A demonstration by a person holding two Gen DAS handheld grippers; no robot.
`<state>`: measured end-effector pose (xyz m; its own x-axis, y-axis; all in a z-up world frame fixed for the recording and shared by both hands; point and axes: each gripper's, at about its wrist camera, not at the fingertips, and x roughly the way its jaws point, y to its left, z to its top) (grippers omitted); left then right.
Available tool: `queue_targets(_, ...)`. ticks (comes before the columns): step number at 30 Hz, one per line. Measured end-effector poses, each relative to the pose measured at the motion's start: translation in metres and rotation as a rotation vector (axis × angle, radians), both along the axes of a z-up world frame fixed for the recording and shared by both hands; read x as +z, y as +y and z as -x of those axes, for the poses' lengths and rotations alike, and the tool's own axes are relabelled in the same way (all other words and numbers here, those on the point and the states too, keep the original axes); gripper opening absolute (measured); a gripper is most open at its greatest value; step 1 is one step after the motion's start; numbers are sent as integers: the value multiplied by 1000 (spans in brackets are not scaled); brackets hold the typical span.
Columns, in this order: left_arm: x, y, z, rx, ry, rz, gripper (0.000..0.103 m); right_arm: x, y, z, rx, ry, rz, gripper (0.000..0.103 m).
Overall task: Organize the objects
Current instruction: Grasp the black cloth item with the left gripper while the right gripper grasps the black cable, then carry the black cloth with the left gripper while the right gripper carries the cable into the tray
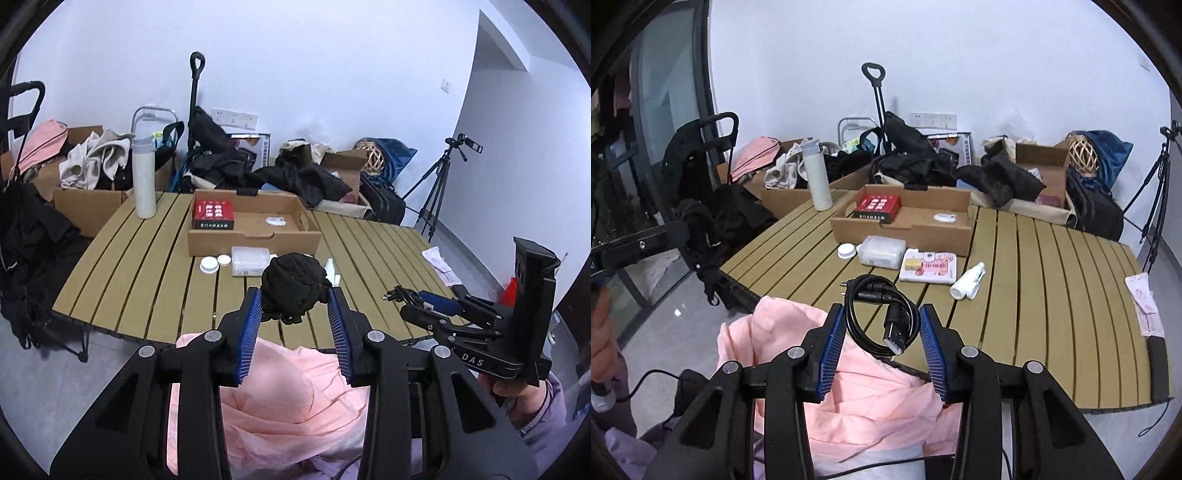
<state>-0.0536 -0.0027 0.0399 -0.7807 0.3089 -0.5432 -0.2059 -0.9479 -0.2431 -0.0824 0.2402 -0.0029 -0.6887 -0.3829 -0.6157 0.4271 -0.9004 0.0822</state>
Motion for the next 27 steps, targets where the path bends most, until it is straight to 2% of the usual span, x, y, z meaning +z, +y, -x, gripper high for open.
queue_targets(6, -30, -2, 29, 6, -90, -11, 33, -26, 5, 16, -16, -62, 4, 44)
queue_targets(8, -41, -3, 49, -6, -125, -5, 33, -34, 6, 26, -20, -84, 3, 44)
queue_targets(11, -41, -11, 89, -20, -141, -27, 33, -46, 0, 59, -11, -126, -13, 44)
queue_targets(15, -32, -30, 160, -23, -149, -36, 33, -36, -16, 119, 26, -133, 19, 43)
queue_targets(17, -34, -40, 203, -13, -177, -34, 33, -26, -25, 150, 44, -125, 53, 40)
queue_targets(19, -44, -45, 239, 3, -212, -2, 33, -17, -38, 187, 52, -115, 73, 39)
queue_targets(21, -60, -51, 278, 30, -256, 33, 33, -14, -59, 230, 52, -97, 53, 31)
queue_targets(22, -69, -53, 293, 31, -269, 46, 33, -17, -67, 248, 55, -103, 51, 29)
queue_targets(25, -96, -62, 325, 69, -327, 67, 33, -33, -87, 296, 46, -138, 32, 28)
queue_targets(27, -107, -69, 321, 60, -319, 39, 33, -45, -92, 306, 111, -157, 64, 28)
